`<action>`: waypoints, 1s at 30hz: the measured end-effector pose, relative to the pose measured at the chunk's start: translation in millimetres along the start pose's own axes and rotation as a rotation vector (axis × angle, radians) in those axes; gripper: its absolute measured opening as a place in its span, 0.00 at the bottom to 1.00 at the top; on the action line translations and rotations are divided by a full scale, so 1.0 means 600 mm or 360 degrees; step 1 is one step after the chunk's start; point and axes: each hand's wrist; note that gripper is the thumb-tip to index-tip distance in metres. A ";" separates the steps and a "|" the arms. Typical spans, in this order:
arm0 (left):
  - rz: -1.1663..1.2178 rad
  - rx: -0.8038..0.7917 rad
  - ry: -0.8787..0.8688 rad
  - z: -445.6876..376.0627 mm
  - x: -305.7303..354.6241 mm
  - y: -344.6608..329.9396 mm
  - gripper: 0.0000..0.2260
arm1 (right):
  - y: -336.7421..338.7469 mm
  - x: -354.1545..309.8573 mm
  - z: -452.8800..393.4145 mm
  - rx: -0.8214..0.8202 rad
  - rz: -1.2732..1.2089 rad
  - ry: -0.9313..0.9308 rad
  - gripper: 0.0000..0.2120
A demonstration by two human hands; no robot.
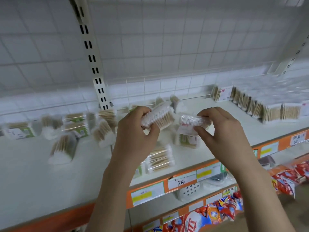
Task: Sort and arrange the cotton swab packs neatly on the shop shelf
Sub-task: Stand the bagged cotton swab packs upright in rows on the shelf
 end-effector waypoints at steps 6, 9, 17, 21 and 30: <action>-0.0143 -0.0029 -0.0091 -0.032 0.022 -0.058 0.11 | 0.004 0.067 -0.011 0.0057 -0.0025 -0.0039 0.11; -0.0174 -0.0014 -0.0113 -0.042 0.039 -0.094 0.13 | 0.003 0.111 -0.012 0.0045 -0.0061 -0.0027 0.11; -0.0203 0.0231 -0.0039 -0.051 0.110 -0.225 0.15 | 0.036 0.275 -0.026 0.0073 -0.0156 0.0063 0.11; -0.0195 0.0287 -0.0127 -0.054 0.154 -0.294 0.15 | 0.064 0.367 -0.038 0.0016 -0.0135 0.0084 0.12; -0.0429 0.0240 -0.0011 -0.052 0.191 -0.395 0.18 | 0.083 0.496 -0.121 -0.0234 -0.0057 0.0380 0.14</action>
Point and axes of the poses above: each hand's wrist, its own z-axis away from the middle knuckle, its own y-axis out of the back of the hand, x = y × z, and after that the axes turned 11 degrees about y, right-handed
